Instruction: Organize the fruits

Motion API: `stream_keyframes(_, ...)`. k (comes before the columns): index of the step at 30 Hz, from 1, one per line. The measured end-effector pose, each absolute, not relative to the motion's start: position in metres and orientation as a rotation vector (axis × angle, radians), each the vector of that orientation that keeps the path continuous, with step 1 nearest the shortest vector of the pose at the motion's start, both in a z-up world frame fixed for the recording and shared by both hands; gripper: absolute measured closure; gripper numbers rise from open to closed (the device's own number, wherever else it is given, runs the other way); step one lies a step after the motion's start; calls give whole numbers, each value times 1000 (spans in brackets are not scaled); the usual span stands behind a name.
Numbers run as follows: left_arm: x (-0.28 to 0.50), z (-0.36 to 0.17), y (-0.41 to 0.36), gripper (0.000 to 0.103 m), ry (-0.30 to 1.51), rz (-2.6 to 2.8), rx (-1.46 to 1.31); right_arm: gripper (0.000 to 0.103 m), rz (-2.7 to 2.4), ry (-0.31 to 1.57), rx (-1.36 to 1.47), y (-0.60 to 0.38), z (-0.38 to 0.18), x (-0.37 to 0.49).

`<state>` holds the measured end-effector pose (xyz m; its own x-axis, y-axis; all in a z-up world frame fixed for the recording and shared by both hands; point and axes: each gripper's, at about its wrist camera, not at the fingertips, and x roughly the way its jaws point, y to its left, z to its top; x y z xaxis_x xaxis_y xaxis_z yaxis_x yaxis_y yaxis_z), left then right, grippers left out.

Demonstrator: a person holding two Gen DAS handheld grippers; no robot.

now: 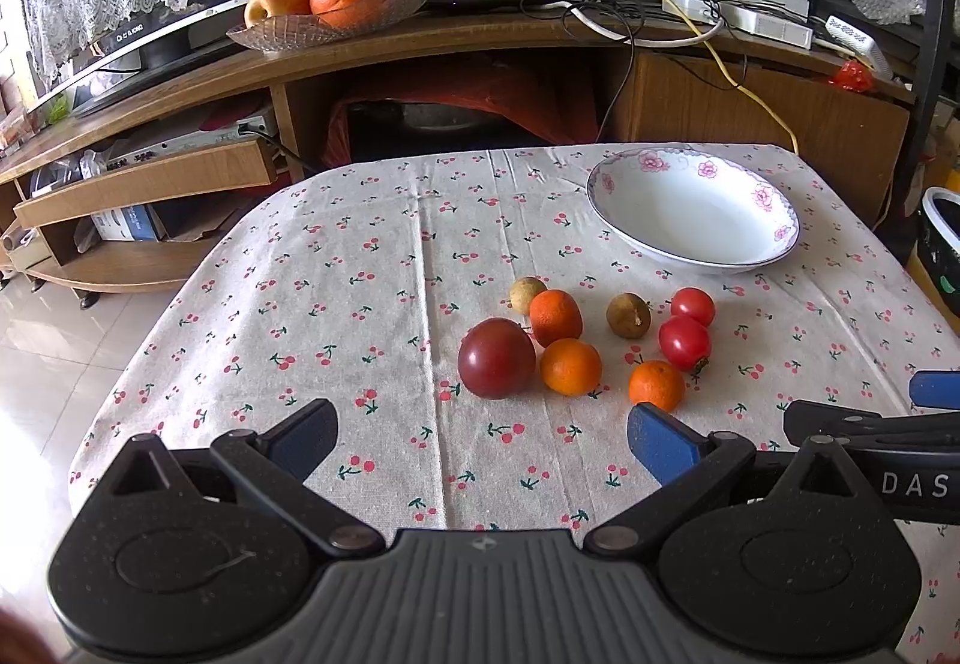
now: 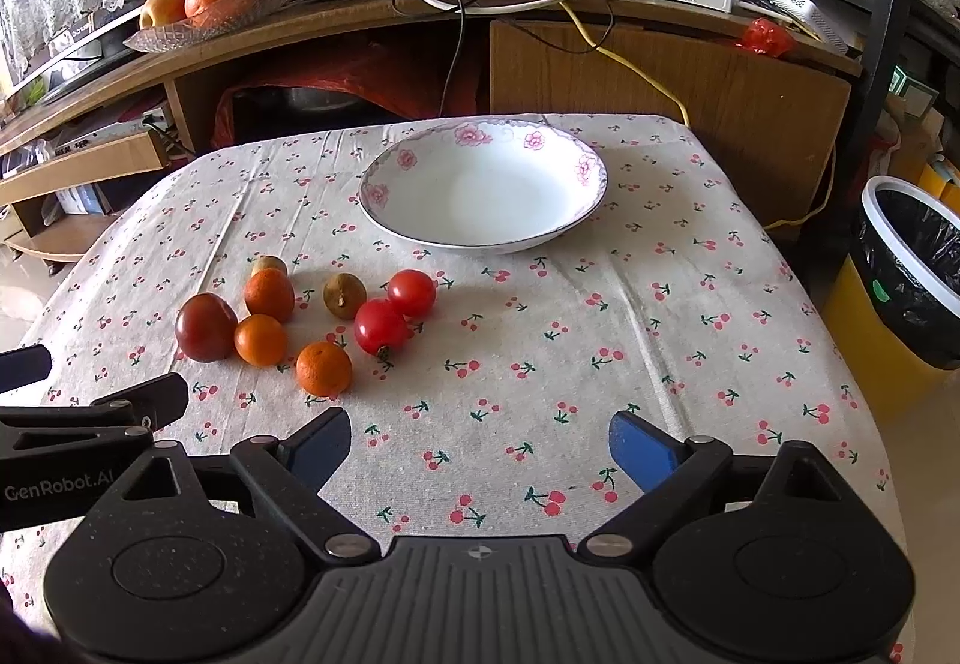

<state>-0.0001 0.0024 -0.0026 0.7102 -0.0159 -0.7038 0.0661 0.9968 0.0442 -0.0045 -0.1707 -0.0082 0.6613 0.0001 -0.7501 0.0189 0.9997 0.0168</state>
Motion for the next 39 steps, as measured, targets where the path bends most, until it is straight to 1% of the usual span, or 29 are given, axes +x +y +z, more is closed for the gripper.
stream_keyframes(7,-1,-4,7,0,774,-51,58,15,8,853,20,-168,-9,-2)
stream_keyframes(21,4,-6,12,0,770,-58,56,22,70,869,41,-163,-14,15)
stream_keyframes(29,15,-11,19,0,766,-67,96,30,142,886,29,-155,-20,29)
stream_keyframes(33,21,-15,20,0,772,-80,127,32,173,893,30,-152,-25,35)
stream_keyframes(35,24,-16,20,0,778,-91,149,36,199,898,32,-151,-26,38)
stream_keyframes(39,29,-19,22,0,790,-110,158,38,227,892,-7,-145,-27,41)
